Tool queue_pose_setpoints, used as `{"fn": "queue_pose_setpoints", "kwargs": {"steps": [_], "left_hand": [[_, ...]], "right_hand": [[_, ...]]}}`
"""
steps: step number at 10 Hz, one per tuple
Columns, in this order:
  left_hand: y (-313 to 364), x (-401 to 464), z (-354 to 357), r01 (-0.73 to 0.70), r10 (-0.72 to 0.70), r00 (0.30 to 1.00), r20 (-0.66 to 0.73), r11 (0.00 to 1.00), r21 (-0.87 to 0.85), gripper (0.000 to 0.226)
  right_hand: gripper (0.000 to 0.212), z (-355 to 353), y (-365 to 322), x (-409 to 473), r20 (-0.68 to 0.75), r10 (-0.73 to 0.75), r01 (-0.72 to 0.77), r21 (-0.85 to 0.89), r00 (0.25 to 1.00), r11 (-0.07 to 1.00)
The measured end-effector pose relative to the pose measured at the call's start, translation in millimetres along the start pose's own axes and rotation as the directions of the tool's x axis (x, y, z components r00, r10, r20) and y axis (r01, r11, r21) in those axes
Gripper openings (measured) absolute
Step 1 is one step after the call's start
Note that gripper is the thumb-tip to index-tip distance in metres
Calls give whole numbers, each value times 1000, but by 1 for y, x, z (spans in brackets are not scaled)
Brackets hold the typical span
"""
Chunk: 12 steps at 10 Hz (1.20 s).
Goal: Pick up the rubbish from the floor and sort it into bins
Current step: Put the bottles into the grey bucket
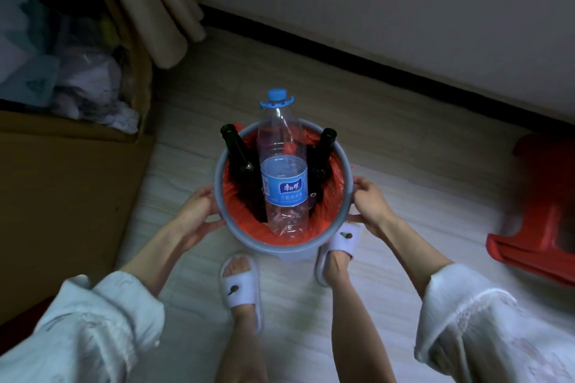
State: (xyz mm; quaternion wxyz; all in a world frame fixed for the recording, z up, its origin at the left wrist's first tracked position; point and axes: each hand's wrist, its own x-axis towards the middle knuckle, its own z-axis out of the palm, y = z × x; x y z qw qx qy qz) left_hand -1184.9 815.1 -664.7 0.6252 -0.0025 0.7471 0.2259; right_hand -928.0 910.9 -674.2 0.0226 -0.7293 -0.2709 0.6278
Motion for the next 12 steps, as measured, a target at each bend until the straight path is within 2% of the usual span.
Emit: {"fn": "queue_pose_setpoints", "kwargs": {"steps": [2,3,4,5,6,7,8,9,10,11,12], "left_hand": [[56,20,69,-19,16,1000,-23,993,-115,40],[88,32,101,-57,60,998,14,988,-141,41],[123,43,123,-131,137,986,90,989,-75,42],[153,50,140,-169,174,974,148,984,-50,41],[176,58,154,-181,188,969,162,982,-54,40],[185,61,158,-166,174,970,168,984,-58,44],[185,52,163,-165,166,976,142,986,-19,41],[190,33,168,-201,197,977,81,979,42,32],[200,-7,171,-271,258,961,95,948,168,28],[220,-63,168,-372,351,928,124,881,292,37],[246,-125,166,-432,398,902,169,812,393,43]], "right_hand": [[31,-62,-64,36,-1,-66,66,7,998,998],[34,-92,-93,59,-15,-135,135,-18,991,991],[38,-119,-113,79,7,-143,143,-59,990,988],[42,-140,-125,93,27,-118,118,-23,993,993],[51,-157,-132,104,29,-125,125,7,992,992],[51,-162,-136,108,31,-141,139,51,990,989],[40,-159,-138,96,36,-151,146,109,988,983],[27,-154,-144,77,-22,-162,164,121,987,979],[25,-154,-149,43,-31,-149,153,200,988,968],[40,-157,-159,-6,21,-94,81,344,995,935],[42,-165,-182,-72,90,-129,88,365,987,927]]}}
